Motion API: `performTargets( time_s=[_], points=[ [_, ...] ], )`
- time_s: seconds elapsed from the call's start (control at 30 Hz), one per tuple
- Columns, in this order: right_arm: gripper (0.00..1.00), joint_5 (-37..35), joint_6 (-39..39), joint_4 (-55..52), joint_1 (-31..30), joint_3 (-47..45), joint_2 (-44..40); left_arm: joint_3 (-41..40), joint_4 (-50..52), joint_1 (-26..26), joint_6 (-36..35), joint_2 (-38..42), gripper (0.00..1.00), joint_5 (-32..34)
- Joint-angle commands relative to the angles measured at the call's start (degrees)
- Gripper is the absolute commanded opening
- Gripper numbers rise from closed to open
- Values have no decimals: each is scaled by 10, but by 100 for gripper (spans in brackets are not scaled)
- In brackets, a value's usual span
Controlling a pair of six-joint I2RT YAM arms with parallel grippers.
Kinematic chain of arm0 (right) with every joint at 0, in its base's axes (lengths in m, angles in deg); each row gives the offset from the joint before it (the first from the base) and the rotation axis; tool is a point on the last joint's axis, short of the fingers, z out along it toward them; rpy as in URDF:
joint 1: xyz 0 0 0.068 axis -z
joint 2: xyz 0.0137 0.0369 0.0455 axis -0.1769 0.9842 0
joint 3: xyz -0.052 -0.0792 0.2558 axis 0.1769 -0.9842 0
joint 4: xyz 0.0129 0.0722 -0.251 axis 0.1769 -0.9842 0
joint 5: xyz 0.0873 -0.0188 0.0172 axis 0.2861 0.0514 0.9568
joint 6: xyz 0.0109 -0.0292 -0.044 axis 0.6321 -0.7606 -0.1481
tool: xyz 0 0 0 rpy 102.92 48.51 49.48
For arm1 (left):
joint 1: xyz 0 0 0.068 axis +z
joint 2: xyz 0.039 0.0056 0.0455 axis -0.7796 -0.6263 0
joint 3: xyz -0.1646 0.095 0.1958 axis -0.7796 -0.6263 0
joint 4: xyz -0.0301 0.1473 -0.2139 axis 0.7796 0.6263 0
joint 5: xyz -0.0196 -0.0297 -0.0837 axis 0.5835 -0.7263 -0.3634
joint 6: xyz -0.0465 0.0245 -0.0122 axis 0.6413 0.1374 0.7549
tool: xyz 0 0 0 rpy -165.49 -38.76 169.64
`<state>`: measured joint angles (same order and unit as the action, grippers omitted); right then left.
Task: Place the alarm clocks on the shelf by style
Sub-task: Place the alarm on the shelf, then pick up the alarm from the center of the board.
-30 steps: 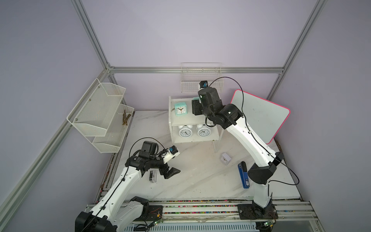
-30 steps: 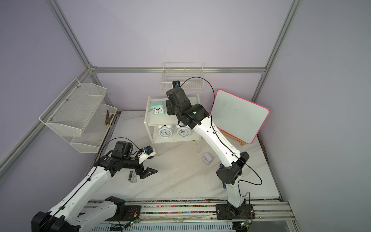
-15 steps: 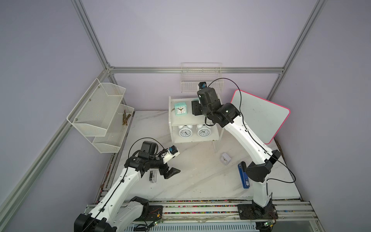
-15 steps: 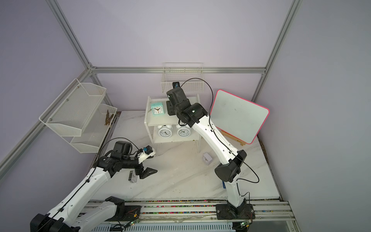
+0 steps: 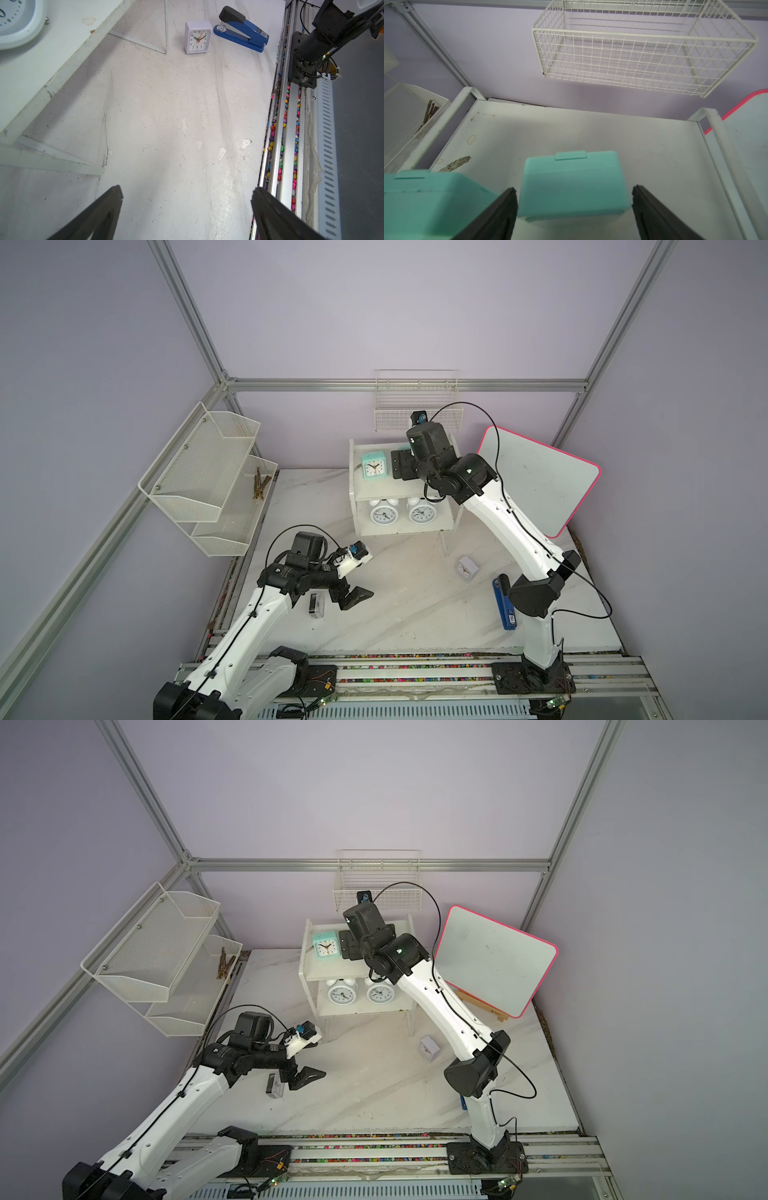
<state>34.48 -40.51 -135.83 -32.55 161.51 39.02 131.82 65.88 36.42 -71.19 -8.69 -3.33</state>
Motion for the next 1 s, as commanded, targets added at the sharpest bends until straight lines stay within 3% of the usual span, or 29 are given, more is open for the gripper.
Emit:
performTargets(
  time_s=[0.0,0.23,0.63,0.97],
  points=[
    [92,-15,-3,-9,-8,7,-33,6,-7,-3,-3,7,100,-14],
    [92,-24,-7,18,-34,-70,-118,3,-9,-3,-6,4,100,-14],
    [85,11,60,142,-55,-484,-414,1,-18,-3,0,-3,100,-18],
    [81,62,142,198,-66,-720,-554,0,-21,-3,1,-7,100,-17]
  ],
)
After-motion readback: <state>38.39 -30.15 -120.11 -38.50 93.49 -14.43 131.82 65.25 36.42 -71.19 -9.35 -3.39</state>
